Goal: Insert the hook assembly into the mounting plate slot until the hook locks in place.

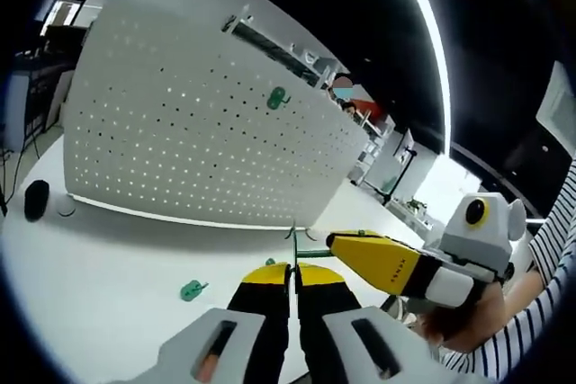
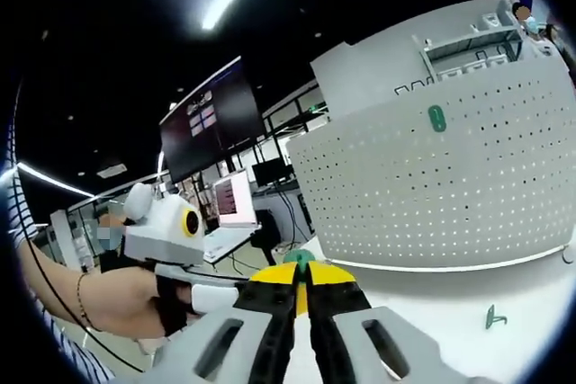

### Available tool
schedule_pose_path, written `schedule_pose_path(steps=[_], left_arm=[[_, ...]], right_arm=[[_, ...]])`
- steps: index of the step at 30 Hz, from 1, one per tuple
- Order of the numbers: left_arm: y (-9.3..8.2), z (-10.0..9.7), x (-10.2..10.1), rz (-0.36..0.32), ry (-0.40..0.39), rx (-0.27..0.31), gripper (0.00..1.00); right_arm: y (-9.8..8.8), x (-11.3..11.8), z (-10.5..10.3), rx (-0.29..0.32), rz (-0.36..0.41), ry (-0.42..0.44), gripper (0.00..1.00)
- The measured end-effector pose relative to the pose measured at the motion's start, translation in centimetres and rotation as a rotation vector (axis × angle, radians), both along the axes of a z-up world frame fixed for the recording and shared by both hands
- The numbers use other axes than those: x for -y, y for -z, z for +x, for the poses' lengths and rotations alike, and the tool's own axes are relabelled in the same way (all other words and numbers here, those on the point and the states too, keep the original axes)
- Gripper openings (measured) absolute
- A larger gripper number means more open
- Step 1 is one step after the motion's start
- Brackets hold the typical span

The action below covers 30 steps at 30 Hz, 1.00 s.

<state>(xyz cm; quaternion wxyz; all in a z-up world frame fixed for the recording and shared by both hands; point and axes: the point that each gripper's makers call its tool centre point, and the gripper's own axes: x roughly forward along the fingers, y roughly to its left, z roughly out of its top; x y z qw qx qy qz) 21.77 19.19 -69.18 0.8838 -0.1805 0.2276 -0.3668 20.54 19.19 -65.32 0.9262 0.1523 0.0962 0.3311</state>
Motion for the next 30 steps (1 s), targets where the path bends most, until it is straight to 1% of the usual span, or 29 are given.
schedule_pose_path(steps=[2, 3, 5, 6, 7, 8, 9, 12, 16, 18, 20, 23, 25, 28, 29, 30], left_arm=[[0.2, 0.0, -0.1, 0.028, 0.001, 0.004, 0.01], [0.4, 0.1, -0.2, 0.054, 0.007, 0.014, 0.01], [0.3, 0.1, -0.4, 0.073, 0.009, 0.034, 0.01], [0.2, 0.2, -0.5, 0.086, 0.007, 0.044, 0.01], [0.3, 0.3, -0.6, 0.105, 0.008, 0.055, 0.01], [0.3, 0.4, -0.8, 0.137, 0.014, 0.080, 0.01], [0.3, 0.4, -0.7, 0.149, 0.022, 0.095, 0.01], [-0.2, 0.2, -0.4, 0.146, 0.040, 0.130, 0.01], [-0.3, 0.0, 0.0, 0.147, 0.057, 0.137, 0.01], [-1.0, -0.4, 0.5, 0.101, 0.081, 0.154, 0.01], [-0.6, -0.5, 0.3, 0.132, 0.081, 0.145, 0.01], [-0.5, -0.6, 0.4, 0.160, 0.096, 0.158, 0.01], [-0.6, -0.6, 0.2, 0.191, 0.102, 0.183, 0.01], [-0.5, -0.5, -0.1, 0.188, 0.094, 0.182, 0.01], [-0.4, -0.5, -0.2, 0.177, 0.089, 0.174, 0.01], [-0.3, -0.5, -0.3, 0.176, 0.087, 0.177, 0.01]], right_arm=[[0.3, 0.0, 0.0, -0.031, 0.019, -0.013, 0.01], [0.5, 0.1, -0.1, -0.053, 0.036, -0.016, 0.02], [0.4, 0.2, -0.2, -0.054, 0.065, -0.014, 0.04], [0.5, 0.2, -0.4, -0.065, 0.070, -0.018, 0.06], [0.4, 0.2, -0.4, -0.062, 0.071, -0.016, 0.07], [0.2, 0.1, -0.5, -0.057, 0.080, -0.019, 0.08], [0.3, 0.0, -0.5, -0.066, 0.082, -0.024, 0.08], [0.5, -0.4, -0.5, -0.088, 0.107, -0.039, 0.08], [0.3, -0.3, -0.5, -0.093, 0.136, -0.035, 0.08], [0.2, -0.2, -0.3, -0.089, 0.143, -0.033, 0.08], [0.3, -0.3, -0.4, -0.118, 0.159, -0.044, 0.06], [0.2, -0.4, -0.5, -0.106, 0.146, -0.041, 0.04], [0.3, -0.6, -0.6, -0.122, 0.155, -0.052, 0.04], [0.4, -1.0, -0.6, -0.129, 0.153, -0.061, 0.04], [0.5, -1.1, -0.7, -0.125, 0.144, -0.064, 0.04], [0.6, -1.2, -0.6, -0.120, 0.132, -0.063, 0.04]])
